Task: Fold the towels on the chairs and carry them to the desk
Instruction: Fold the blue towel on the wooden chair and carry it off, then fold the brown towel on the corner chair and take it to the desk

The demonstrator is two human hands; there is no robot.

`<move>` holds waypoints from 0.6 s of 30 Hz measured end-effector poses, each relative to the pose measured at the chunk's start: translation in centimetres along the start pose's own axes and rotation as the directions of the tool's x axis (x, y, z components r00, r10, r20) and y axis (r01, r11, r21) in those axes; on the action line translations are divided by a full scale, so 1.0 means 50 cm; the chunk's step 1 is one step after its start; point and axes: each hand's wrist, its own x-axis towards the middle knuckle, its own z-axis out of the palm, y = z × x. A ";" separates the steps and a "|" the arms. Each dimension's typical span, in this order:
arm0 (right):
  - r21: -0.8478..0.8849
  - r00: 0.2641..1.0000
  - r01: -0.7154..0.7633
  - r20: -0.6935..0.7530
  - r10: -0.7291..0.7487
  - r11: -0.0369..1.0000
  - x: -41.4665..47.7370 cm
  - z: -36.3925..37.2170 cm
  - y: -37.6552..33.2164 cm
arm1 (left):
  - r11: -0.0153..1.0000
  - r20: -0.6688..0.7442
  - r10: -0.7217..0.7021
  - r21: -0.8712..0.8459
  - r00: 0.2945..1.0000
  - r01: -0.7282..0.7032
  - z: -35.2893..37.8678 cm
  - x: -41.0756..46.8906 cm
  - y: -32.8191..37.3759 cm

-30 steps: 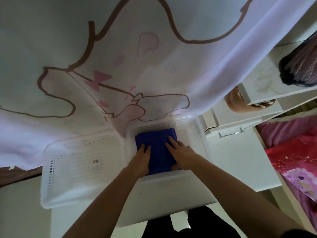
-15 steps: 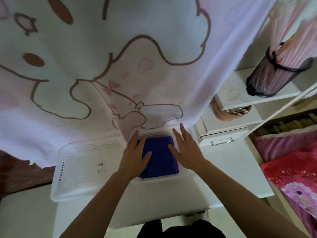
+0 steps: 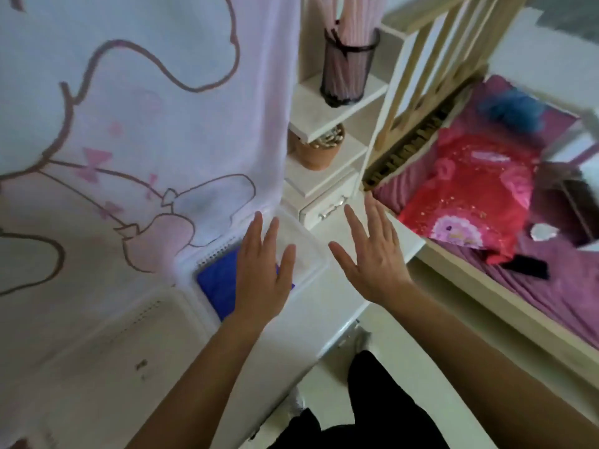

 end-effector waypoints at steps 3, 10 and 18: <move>-0.040 0.980 -0.196 -0.038 0.195 0.980 -0.126 -0.027 0.066 | 0.990 0.123 0.139 -0.015 0.983 -0.138 0.063 -0.005 0.070; -0.029 0.757 -0.626 -0.264 0.598 0.779 -0.426 -0.171 0.232 | 0.798 0.283 0.596 -0.104 0.751 -0.594 0.163 -0.092 0.364; 0.136 0.421 -0.840 -0.447 0.789 0.526 -0.872 -0.287 0.320 | 0.546 0.337 0.823 -0.245 0.457 -0.801 0.255 -0.390 0.669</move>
